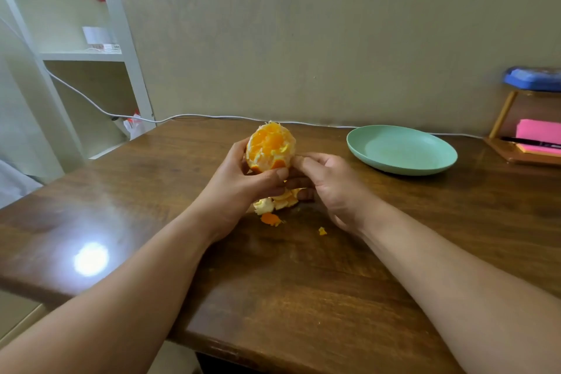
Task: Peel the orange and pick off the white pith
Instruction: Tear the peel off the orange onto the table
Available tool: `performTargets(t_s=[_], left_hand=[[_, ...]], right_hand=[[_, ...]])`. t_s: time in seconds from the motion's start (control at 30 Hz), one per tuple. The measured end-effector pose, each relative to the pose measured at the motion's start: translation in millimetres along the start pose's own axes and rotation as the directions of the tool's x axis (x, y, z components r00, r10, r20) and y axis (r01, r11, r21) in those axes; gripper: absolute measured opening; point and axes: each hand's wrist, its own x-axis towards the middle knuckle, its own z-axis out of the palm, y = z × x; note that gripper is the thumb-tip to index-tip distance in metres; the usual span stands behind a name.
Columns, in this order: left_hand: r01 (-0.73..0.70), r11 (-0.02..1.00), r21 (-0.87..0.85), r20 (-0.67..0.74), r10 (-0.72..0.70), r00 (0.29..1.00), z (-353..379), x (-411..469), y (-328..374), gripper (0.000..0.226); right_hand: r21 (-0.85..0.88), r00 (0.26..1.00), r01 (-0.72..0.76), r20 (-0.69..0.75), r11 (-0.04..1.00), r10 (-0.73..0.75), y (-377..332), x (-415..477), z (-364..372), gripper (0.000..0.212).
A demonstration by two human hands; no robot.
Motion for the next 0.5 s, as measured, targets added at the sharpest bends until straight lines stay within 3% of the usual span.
performTargets(t_s=[0.23, 0.37, 0.5], left_hand=[[-0.109, 0.949, 0.295, -0.038, 0.126, 0.991, 2.8, -5.8, -2.4, 0.093], [-0.148, 0.933, 0.328, -0.065, 0.179, 0.982, 6.8, -7.3, -2.4, 0.091], [-0.186, 0.904, 0.385, -0.106, 0.244, 0.964, 8.9, -6.2, -6.0, 0.082]], right_hand=[[-0.036, 0.994, 0.036, -0.098, 0.999, -0.04, 1.8, 5.1, 2.0, 0.015], [0.031, 0.99, 0.041, -0.136, 0.999, -0.037, -1.3, 3.4, 6.5, 0.015], [0.037, 0.992, -0.056, -0.116, 0.998, 0.06, -1.0, 5.4, 7.0, 0.026]])
